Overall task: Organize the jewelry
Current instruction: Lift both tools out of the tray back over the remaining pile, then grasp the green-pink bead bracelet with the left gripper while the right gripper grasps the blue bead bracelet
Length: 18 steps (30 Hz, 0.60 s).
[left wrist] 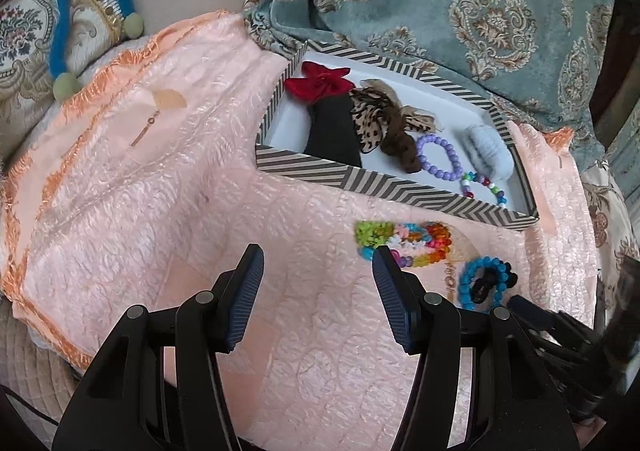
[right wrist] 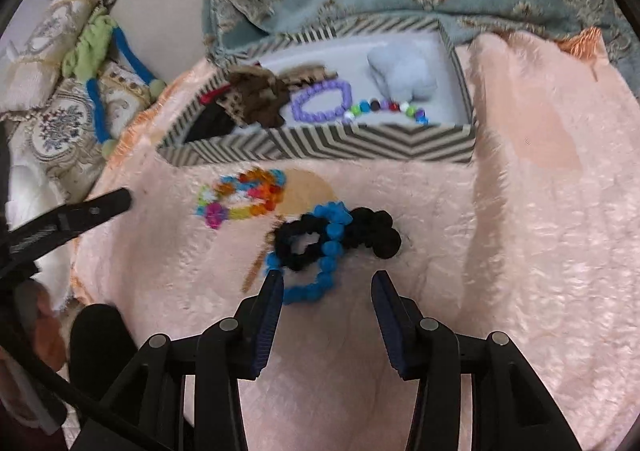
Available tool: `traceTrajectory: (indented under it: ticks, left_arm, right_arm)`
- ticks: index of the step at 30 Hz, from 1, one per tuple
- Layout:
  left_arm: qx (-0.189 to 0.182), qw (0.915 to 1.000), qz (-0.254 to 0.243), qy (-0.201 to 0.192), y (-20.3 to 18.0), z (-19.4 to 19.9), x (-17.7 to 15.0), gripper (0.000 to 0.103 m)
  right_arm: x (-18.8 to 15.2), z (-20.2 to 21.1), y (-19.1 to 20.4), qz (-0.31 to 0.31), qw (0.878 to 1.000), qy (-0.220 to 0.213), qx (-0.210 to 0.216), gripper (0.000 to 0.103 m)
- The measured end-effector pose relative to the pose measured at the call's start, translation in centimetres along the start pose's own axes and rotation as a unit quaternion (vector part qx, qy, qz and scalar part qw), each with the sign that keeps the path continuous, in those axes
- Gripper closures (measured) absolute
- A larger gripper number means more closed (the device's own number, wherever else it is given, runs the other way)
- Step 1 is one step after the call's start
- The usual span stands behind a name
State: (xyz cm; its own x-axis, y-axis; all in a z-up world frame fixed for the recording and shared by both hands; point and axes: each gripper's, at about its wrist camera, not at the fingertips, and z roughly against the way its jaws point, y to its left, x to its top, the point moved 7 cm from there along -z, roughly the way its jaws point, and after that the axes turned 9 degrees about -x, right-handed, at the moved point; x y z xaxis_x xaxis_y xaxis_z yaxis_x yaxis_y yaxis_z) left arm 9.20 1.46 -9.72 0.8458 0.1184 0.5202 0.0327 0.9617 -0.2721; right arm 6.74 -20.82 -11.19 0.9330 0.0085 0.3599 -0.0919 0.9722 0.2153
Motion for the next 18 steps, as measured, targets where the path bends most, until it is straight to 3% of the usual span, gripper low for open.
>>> traceTrajectory:
  ticks: [1, 3, 4, 13, 18]
  left_arm:
    - [0.001, 1.0, 0.0, 0.001, 0.1, -0.1, 0.0, 0.046]
    - [0.004, 1.0, 0.001, 0.001, 0.5, -0.2, 0.1, 0.046]
    - [0.005, 1.0, 0.003, 0.001, 0.6, -0.2, 0.1, 0.046]
    - [-0.039, 0.9991, -0.011, 0.013, -1.1, -1.4, 0.2, 0.046]
    - [-0.045, 0.9969, -0.042, 0.048, -2.3, -3.4, -0.8, 0.046]
  right_arm:
    - [0.0, -0.3, -0.1, -0.002, 1.0, -0.003, 0.0, 0.078]
    - [0.4, -0.4, 0.0, 0.0, 1.0, -0.011, 0.001, 0.092]
    - [0.5, -0.3, 0.1, 0.001, 1.0, -0.011, 0.005, 0.094]
    - [2.7, 5.9, 0.6, -0.01, 0.995, -0.072, 0.065, 0.095]
    - [3.5, 8.0, -0.1, -0.022, 0.993, -0.092, 0.074, 0.095]
